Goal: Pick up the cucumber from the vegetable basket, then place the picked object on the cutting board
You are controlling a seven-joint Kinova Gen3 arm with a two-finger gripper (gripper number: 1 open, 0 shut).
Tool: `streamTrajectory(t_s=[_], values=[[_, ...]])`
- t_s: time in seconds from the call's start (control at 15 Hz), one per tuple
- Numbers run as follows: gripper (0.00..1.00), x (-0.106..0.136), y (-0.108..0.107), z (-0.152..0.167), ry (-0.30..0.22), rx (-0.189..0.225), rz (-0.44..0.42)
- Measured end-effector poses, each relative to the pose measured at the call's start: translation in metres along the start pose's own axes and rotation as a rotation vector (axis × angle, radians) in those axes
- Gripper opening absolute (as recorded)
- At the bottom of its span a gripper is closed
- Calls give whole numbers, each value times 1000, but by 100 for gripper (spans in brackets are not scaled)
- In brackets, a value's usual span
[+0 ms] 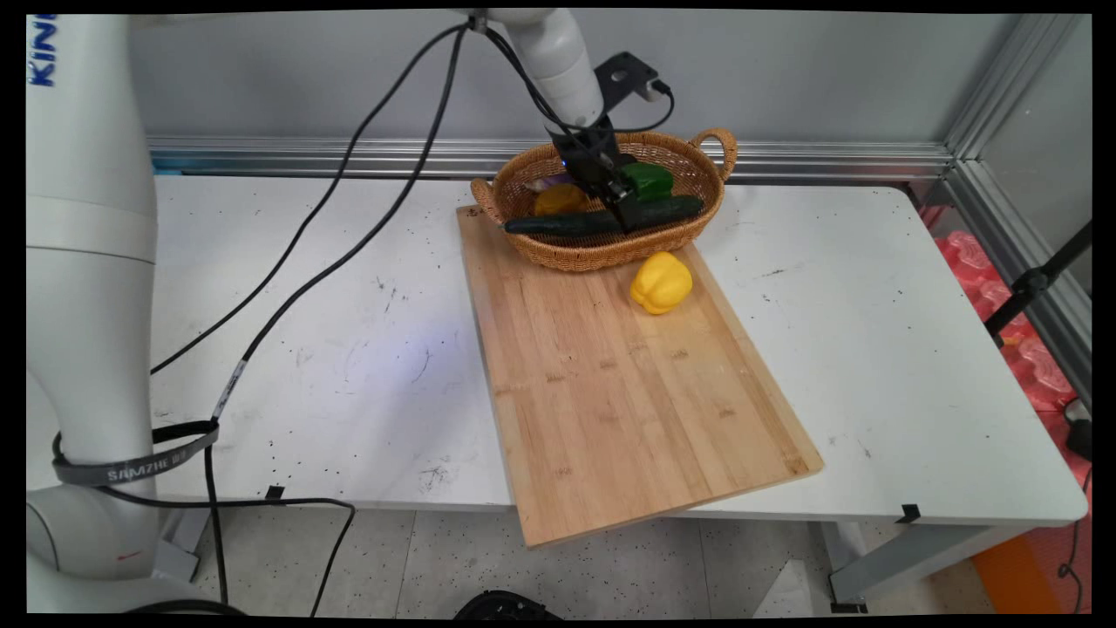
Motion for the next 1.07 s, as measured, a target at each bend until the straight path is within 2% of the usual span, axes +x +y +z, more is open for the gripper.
streamTrajectory(t_s=[0.07,0.13,0.6,0.87,1.07], values=[[100,1,2,4,-7,0,2],[0,1,3,7,-11,-1,3],[0,-1,8,6,-17,12,36],[0,-10,6,-21,2,33,67],[0,-19,7,-54,28,45,95]])
